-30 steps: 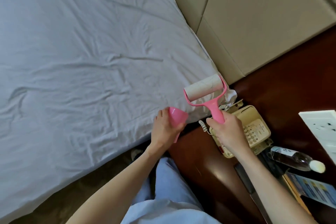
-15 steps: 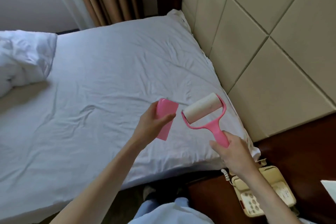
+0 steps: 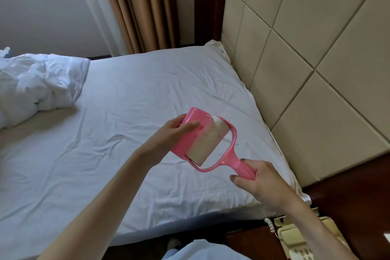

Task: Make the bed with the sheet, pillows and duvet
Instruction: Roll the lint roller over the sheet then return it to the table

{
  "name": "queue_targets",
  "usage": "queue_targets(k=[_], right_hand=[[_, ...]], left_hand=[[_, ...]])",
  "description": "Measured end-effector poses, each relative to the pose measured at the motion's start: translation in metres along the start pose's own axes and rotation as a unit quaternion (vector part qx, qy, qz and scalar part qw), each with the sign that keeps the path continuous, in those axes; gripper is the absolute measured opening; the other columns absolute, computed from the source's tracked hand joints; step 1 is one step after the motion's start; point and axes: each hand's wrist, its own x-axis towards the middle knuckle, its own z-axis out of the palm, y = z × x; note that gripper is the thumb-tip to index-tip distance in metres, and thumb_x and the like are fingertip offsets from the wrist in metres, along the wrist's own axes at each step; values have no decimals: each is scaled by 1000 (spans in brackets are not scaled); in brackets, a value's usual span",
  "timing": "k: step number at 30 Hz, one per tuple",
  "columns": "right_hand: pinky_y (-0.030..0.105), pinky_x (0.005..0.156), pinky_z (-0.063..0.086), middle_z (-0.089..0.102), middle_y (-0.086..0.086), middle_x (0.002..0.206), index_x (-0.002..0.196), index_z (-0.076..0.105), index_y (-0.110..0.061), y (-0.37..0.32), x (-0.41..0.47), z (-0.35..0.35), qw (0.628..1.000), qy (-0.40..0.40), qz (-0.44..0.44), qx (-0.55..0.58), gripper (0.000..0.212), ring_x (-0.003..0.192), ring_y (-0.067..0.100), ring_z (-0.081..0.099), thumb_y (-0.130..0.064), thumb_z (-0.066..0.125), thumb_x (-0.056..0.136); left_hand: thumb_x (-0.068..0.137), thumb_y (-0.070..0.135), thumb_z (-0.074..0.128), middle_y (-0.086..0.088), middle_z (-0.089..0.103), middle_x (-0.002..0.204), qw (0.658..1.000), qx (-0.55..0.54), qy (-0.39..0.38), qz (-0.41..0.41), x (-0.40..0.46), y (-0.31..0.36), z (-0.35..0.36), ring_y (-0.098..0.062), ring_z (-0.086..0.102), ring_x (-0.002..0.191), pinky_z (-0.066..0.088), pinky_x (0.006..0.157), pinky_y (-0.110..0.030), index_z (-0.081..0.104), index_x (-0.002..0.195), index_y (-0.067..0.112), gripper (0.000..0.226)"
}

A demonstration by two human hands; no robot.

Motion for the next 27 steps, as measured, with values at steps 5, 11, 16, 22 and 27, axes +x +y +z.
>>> queue_targets(k=[5, 11, 16, 22, 27], right_hand=[[19, 50, 25, 32, -8, 54, 63, 37, -7, -5, -6, -3, 999, -5, -17, -27, 41, 51, 8, 28, -22, 69, 84], [17, 48, 25, 32, -9, 53, 58, 36, -18, -9, -6, -10, 998, -35, -7, -45, 42, 50, 9, 28, -21, 69, 83], [16, 46, 27, 30, -11, 51, 51, 37, -27, -16, -11, -14, 998, -55, 4, -33, 46, 45, 7, 28, -19, 68, 84], [20, 45, 25, 26, -9, 53, 61, 32, -16, -24, -15, -15, 997, -71, 10, -25, 40, 45, 9, 24, -13, 64, 84], [20, 44, 23, 25, -9, 52, 61, 30, -15, -30, -15, -11, 997, -78, 16, -25, 39, 45, 9, 22, -8, 61, 83]], left_hand=[[82, 46, 60, -6, 72, 102, 1000, -20, -8, -1, -6, -5, -1, -21, 68, 86, 52, 73, -34, 65, 115, 24, 40], [82, 46, 59, -9, 71, 107, 1000, -14, -23, 2, -10, -4, 2, -23, 69, 91, 55, 79, -36, 63, 118, 23, 43], [84, 44, 58, -5, 70, 100, 998, -52, -36, 7, -14, -2, 5, -18, 67, 85, 53, 69, -28, 63, 117, 21, 41], [88, 40, 54, -6, 68, 100, 991, -113, -71, 11, -19, -4, 3, -17, 66, 83, 54, 67, -25, 61, 119, 15, 41], [92, 40, 54, -8, 69, 102, 990, -113, -84, -4, -22, -3, -5, -18, 66, 85, 54, 68, -26, 60, 121, 14, 40]])
